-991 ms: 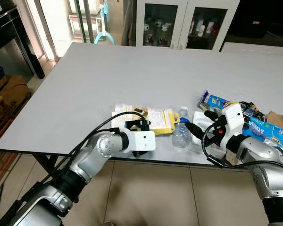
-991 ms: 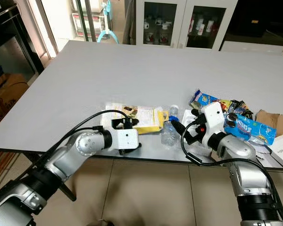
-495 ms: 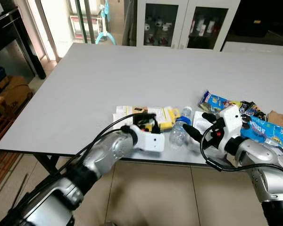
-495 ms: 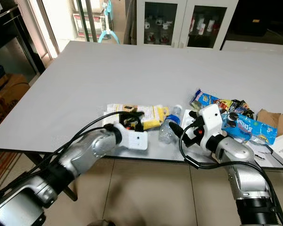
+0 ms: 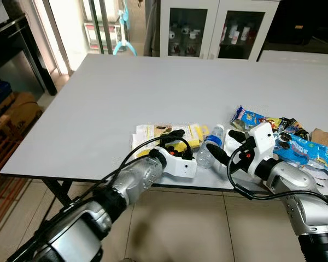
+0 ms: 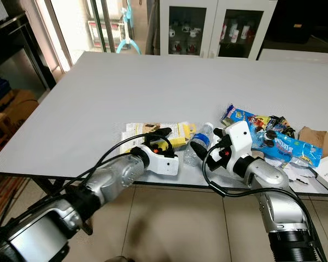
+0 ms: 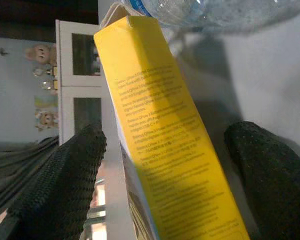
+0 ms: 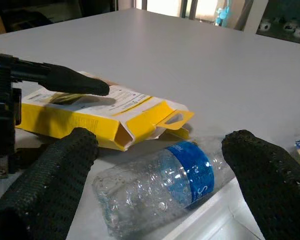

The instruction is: Picking trash to rubbish bin

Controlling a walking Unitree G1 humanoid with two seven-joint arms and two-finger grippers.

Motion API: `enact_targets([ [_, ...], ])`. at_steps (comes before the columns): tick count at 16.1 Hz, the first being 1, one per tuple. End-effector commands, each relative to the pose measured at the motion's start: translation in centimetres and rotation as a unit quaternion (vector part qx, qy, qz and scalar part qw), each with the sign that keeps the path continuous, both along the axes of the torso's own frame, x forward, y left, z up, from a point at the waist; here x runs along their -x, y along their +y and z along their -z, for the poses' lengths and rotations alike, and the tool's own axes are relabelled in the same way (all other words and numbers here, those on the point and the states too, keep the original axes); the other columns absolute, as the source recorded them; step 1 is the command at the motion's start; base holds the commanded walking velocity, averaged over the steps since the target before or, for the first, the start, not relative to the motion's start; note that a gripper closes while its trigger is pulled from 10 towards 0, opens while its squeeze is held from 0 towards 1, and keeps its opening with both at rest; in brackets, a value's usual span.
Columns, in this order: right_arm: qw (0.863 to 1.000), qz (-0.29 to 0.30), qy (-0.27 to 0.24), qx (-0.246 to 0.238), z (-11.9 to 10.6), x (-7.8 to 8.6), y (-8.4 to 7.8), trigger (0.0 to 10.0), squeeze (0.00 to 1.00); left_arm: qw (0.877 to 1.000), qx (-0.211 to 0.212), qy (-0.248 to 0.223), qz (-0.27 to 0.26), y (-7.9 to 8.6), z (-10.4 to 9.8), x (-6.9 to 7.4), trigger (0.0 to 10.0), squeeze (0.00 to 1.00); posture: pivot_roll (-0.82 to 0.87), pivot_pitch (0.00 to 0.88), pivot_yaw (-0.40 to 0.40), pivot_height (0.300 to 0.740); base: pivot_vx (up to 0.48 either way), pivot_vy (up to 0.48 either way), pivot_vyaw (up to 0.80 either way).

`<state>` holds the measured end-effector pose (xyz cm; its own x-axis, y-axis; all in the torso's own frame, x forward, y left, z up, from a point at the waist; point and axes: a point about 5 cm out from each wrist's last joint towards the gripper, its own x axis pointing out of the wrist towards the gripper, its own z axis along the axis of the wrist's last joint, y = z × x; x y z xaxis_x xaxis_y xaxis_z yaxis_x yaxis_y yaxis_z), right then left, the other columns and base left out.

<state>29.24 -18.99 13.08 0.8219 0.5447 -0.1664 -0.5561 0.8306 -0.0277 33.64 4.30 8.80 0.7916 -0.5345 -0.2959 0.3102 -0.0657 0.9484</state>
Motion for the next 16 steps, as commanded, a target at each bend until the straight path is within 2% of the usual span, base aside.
enact_targets([
  [1,1.0,-0.001,-0.003,-0.008,-0.33,0.17,0.17,10.0,0.0,0.998,-0.045,0.033,-0.027,1.49,2.31,0.41,4.1,0.0,-0.03,0.033,0.018,0.74,0.0,0.0,0.0],
  [2,1.0,-0.002,-0.002,-0.009,-0.29,0.23,0.21,10.0,0.0,0.998,-0.046,0.033,-0.029,1.45,2.41,0.38,0.0,0.0,-0.03,0.033,0.016,0.74,0.0,0.0,0.0],
  [16,1.0,-0.005,0.002,-0.014,-0.3,0.42,0.33,10.0,0.0,0.997,-0.06,0.013,-0.052,1.92,2.64,-0.29,0.0,0.0,-0.04,0.032,0.013,0.74,0.0,0.0,0.0],
])
